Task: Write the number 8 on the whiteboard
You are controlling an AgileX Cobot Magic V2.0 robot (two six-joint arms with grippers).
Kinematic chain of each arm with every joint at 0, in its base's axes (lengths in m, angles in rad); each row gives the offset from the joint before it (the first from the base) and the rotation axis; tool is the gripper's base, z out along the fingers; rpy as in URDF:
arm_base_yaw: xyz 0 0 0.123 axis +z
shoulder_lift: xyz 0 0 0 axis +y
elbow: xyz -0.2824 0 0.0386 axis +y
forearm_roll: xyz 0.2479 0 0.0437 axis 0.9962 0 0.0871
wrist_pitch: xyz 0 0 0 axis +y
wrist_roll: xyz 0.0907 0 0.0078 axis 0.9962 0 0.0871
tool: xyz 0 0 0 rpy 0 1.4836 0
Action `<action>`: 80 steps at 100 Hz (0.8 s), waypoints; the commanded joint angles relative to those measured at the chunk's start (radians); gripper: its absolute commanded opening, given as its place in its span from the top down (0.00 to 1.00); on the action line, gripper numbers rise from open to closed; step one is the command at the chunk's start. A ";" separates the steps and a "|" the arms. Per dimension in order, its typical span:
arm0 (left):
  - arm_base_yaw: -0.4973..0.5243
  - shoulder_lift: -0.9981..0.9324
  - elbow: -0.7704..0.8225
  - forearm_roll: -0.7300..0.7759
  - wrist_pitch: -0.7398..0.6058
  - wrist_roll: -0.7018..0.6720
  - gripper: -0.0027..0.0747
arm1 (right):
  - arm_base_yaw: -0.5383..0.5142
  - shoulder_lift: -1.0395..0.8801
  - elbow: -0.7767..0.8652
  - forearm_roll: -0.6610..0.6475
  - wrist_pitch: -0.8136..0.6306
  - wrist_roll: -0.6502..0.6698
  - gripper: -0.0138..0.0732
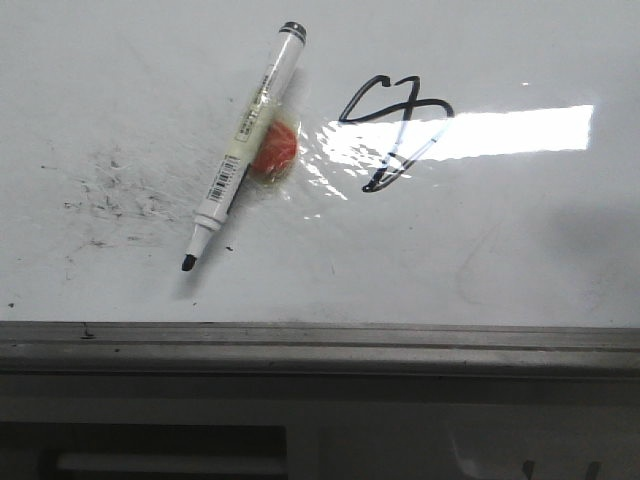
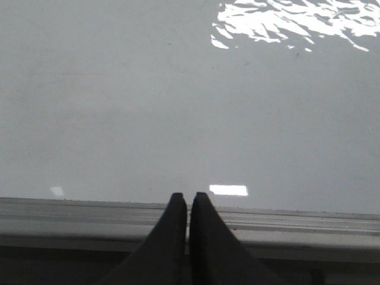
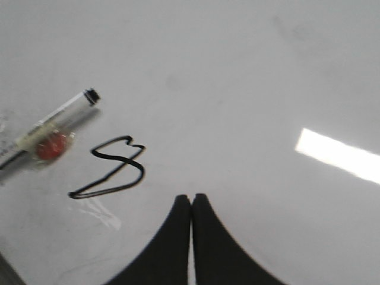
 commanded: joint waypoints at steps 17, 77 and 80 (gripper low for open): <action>0.003 -0.027 0.040 0.000 -0.044 -0.009 0.99 | -0.309 0.001 0.140 -0.610 -0.019 0.643 0.91; 0.003 -0.027 0.040 0.000 -0.044 -0.009 0.99 | -0.929 -0.464 0.216 -1.141 0.739 1.161 0.91; 0.003 -0.027 0.040 0.000 -0.044 -0.009 0.99 | -0.933 -0.480 0.216 -1.141 0.769 1.161 0.91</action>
